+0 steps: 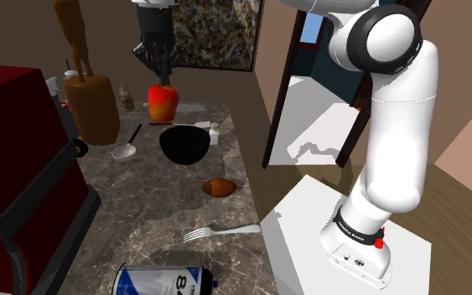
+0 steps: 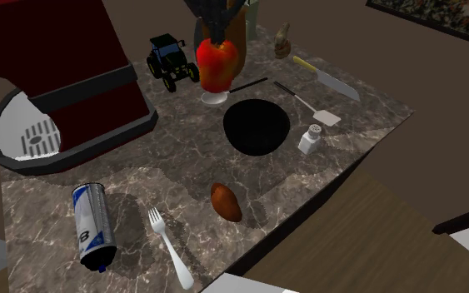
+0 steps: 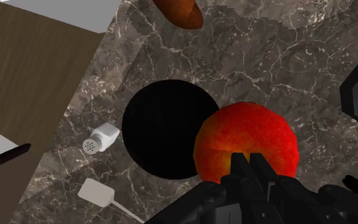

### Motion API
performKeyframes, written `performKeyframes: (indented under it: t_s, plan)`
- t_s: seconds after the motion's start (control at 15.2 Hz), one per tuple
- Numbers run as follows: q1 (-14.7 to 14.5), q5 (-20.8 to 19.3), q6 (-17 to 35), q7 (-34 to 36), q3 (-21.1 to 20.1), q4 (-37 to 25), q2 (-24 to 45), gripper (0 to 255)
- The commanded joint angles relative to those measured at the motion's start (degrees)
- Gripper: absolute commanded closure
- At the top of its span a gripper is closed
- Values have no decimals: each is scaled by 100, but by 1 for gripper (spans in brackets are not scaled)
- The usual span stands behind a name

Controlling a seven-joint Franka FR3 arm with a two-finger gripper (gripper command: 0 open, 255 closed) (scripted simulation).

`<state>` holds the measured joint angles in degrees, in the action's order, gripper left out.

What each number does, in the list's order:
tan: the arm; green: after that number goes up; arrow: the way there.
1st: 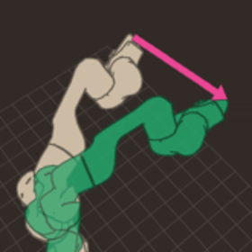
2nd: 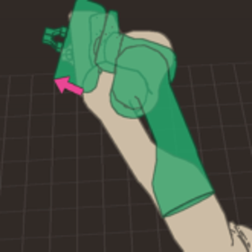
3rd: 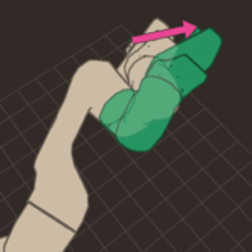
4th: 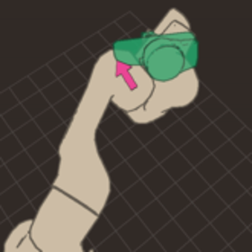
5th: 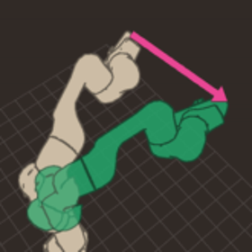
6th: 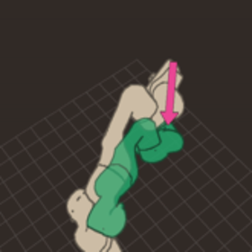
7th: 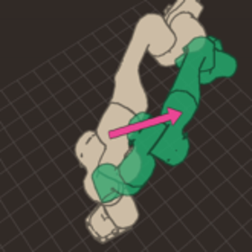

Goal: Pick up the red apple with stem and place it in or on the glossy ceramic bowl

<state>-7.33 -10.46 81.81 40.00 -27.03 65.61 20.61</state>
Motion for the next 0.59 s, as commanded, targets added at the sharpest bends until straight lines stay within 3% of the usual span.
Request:
performKeyframes:
  t_s: [0.0,0.4,0.53]
  plan:
    - [168,32,-95,-239,57,-57,-56,255]
    - [551,-2,-513,-904,245,-651,81,255]
    - [624,54,-283,-907,243,-301,-43,255]
